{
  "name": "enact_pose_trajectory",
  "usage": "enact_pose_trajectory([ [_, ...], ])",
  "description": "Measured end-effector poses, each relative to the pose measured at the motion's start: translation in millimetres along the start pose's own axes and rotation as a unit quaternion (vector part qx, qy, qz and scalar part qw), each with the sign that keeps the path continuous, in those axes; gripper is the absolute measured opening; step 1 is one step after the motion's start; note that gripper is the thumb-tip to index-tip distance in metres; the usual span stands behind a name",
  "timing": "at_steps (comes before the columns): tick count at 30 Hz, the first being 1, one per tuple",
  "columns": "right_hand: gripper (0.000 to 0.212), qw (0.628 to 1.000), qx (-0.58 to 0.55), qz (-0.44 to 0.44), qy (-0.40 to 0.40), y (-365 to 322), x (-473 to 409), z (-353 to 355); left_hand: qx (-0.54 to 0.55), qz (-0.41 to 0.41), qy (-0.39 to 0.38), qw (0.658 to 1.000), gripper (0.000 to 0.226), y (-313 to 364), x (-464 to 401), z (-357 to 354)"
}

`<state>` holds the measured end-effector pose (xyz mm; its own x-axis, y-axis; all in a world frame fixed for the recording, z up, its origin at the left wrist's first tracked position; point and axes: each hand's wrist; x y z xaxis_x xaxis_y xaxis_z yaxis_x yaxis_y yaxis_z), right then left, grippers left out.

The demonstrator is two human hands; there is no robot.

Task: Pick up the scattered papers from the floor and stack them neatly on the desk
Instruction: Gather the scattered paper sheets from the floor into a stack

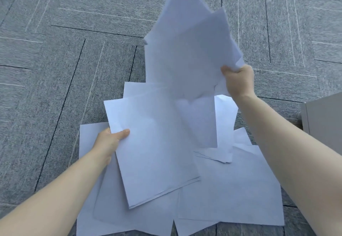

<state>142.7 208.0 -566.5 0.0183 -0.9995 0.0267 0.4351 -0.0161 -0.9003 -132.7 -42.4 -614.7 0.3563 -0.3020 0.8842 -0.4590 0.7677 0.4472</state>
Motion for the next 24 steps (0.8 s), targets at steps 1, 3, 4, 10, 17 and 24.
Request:
enact_pose_trajectory([
  [1,0.015,0.999,-0.038,-0.005,0.026,-5.6,1.6,2.2,0.006,0.001,-0.002,1.0,0.033,-0.5,0.1,-0.9],
  [3,0.021,0.991,-0.102,-0.022,0.088,-16.6,4.9,8.2,0.021,0.004,-0.005,1.0,0.034,-1.5,0.6,-2.4],
  [4,0.02,0.984,-0.127,-0.03,0.117,-20.9,6.6,11.2,0.027,0.006,-0.007,1.0,0.033,-1.8,1.0,-3.0],
  [10,0.022,0.948,-0.239,-0.095,0.185,-34.9,36.0,18.9,0.074,0.024,-0.03,0.997,0.031,-1.3,11.2,-8.3],
  [17,0.012,0.948,-0.254,-0.151,0.115,-21.2,85.1,13.6,0.114,0.035,-0.047,0.992,0.032,3.0,21.4,-10.1],
  [24,0.013,0.948,-0.202,-0.245,0.007,4.9,158.0,-28.9,0.15,0.042,-0.129,0.979,0.032,4.0,36.3,-14.6],
])
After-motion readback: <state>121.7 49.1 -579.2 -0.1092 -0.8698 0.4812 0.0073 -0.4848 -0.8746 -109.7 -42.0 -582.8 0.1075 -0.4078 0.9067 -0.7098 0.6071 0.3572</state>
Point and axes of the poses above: each hand's wrist, its own x-axis away from the middle knuckle, its own z-axis out of the back of the hand, y = z × x, and after that the axes turned 13 degrees about z, right-handed
